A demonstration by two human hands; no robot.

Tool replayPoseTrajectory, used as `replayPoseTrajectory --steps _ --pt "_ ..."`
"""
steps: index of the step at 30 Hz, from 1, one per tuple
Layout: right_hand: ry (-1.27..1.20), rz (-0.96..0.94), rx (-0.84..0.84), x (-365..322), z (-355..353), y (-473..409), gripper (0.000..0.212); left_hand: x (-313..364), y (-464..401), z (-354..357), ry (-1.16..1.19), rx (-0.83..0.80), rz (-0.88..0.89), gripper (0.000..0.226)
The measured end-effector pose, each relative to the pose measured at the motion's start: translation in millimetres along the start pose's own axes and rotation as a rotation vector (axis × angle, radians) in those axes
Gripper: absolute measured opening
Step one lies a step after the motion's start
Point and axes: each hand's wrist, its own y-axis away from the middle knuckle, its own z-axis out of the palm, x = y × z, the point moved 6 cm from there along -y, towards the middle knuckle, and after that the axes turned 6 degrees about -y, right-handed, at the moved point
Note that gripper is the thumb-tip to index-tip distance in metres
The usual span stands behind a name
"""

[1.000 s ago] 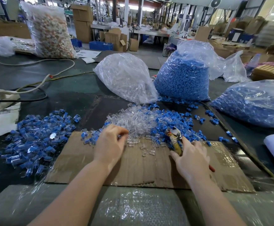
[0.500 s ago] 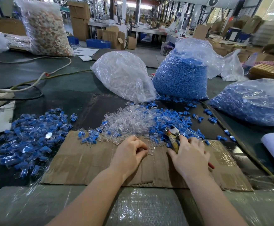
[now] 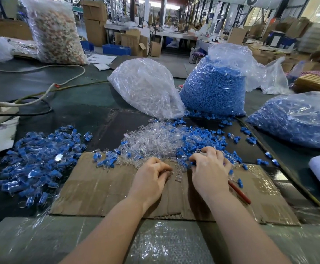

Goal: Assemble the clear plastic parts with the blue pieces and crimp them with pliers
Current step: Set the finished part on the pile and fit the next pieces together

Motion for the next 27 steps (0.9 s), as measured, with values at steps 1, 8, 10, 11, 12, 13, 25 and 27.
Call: replayPoseTrajectory --steps 1,8,10,11,12,13,25,27 --pt "-0.014 -0.005 0.007 -1 0 0 0.021 0 0 0 -0.003 0.001 -0.002 0.016" --pt "0.021 -0.047 -0.024 -9 6 1 0.022 -2 1 1 -0.041 -0.016 0.002 0.019" --pt "0.032 -0.050 -0.036 -10 6 2 0.020 0 2 2 -0.061 -0.025 0.027 0.023" --pt "0.036 -0.052 -0.037 -11 7 2 0.019 0 2 3 -0.071 -0.034 0.038 0.025" --pt "0.040 -0.052 -0.036 -11 7 2 0.019 1 2 4 -0.079 -0.044 0.047 0.027" --pt "0.044 -0.052 -0.035 -12 7 2 0.018 2 2 4 -0.086 -0.052 0.053 0.027" --pt "0.043 -0.067 0.109 -13 4 6 0.019 -3 4 -8 0.010 0.062 -0.030 0.009" --pt "-0.018 -0.071 0.161 -16 0 9 0.018 -7 4 -9 0.022 0.078 -0.067 0.011"
